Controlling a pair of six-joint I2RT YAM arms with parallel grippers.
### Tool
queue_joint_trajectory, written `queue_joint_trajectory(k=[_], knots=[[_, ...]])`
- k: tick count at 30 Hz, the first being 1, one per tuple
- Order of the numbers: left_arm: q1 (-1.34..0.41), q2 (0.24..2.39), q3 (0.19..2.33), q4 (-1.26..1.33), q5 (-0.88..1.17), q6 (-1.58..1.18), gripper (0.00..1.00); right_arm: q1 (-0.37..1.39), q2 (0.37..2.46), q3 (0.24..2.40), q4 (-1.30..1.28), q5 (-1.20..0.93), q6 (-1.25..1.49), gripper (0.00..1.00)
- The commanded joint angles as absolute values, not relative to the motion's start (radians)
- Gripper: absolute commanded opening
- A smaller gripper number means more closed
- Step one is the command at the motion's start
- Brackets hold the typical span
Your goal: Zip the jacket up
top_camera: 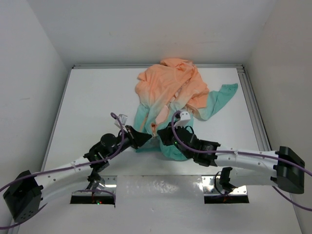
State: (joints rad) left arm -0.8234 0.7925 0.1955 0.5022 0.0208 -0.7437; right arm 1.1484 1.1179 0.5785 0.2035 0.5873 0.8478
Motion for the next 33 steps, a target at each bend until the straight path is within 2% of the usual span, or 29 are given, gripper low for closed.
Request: queue_joint_trajectory(k=[1,7,19,20,22,23,27,29,30,32,33], knots=[[-0.836,0.821,0.209,0.448,0.083,-0.747,0.00,1.135,1.100,0.574,0.134,0.581,0.911,0.00],[-0.859,0.925,0.267,0.388,0.248,-0.716,0.00,1.135,1.108,0.574,0.043,0.568,0.943,0.00],[-0.890,0.884,0.227,0.264,0.238,-0.738,0.00,1.135,1.051,0.572,-0.084,0.517,0.953,0.00],[-0.890,0.884,0.226,0.259,0.241,-0.739,0.00,1.135,1.045,0.572,-0.093,0.505,0.947,0.13],[-0.890,0.879,0.227,0.246,0.248,-0.741,0.00,1.135,1.025,0.584,-0.147,0.467,0.917,0.27],[-0.890,0.880,0.230,0.236,0.253,-0.739,0.00,1.135,1.017,0.587,-0.162,0.451,0.901,0.37],[-0.890,0.888,0.227,0.219,0.299,-0.735,0.00,1.137,0.962,0.595,-0.216,0.335,0.751,0.46],[-0.890,0.894,0.227,0.213,0.320,-0.738,0.00,1.140,0.948,0.615,-0.236,0.220,0.678,0.42],[-0.890,0.896,0.229,0.215,0.330,-0.738,0.00,1.146,0.950,0.624,-0.242,0.186,0.622,0.26],[-0.890,0.907,0.232,0.213,0.354,-0.733,0.00,1.173,0.968,0.652,-0.277,0.146,0.568,0.04],[-0.890,0.911,0.233,0.212,0.360,-0.733,0.00,1.211,0.976,0.660,-0.290,0.155,0.520,0.00]])
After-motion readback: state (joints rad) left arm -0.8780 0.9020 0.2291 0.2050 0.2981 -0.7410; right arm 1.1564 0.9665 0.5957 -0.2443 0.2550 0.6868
